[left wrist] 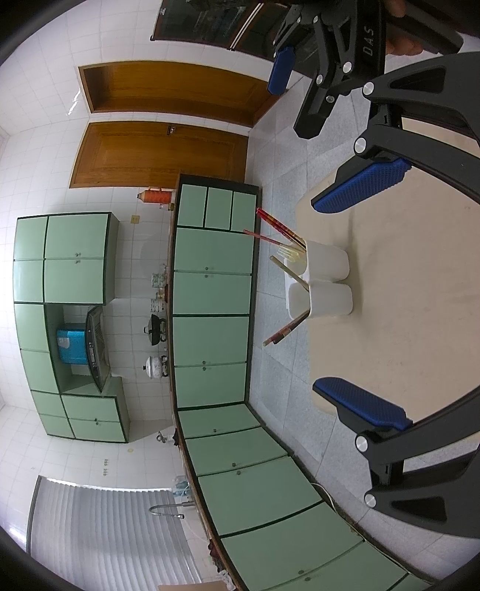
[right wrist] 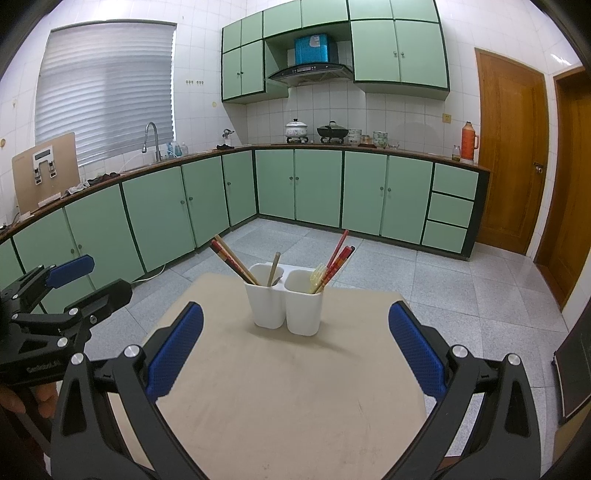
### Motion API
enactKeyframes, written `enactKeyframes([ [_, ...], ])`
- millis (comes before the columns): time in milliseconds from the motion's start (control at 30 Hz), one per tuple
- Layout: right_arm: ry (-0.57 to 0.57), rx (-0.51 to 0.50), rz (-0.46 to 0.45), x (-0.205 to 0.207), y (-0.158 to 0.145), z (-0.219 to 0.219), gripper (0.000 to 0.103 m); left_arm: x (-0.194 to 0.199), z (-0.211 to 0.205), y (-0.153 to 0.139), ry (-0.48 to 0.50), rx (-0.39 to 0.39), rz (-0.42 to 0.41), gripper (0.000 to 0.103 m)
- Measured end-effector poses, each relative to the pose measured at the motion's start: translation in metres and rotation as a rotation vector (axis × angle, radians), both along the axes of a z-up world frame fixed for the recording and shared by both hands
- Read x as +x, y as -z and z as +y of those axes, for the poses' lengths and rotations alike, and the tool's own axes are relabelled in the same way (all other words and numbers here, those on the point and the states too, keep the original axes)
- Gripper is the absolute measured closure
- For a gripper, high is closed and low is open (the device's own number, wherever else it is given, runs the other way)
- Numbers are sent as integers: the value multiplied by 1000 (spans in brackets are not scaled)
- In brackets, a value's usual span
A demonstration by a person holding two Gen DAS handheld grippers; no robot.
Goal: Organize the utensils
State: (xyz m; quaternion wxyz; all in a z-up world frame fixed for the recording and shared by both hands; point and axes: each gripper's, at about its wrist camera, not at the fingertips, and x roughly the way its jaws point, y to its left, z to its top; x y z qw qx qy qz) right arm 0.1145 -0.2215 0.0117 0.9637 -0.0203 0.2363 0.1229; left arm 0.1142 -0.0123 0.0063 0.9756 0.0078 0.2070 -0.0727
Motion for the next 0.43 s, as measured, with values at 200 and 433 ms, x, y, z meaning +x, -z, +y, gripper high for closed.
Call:
enactKeyframes([
  [200,4,-3,4,2,5,-2,6,1,0,1,1,-4,10,14],
  [433,8,-3,9,1,7,-4,6,1,1,2,-6,-6,22,14],
])
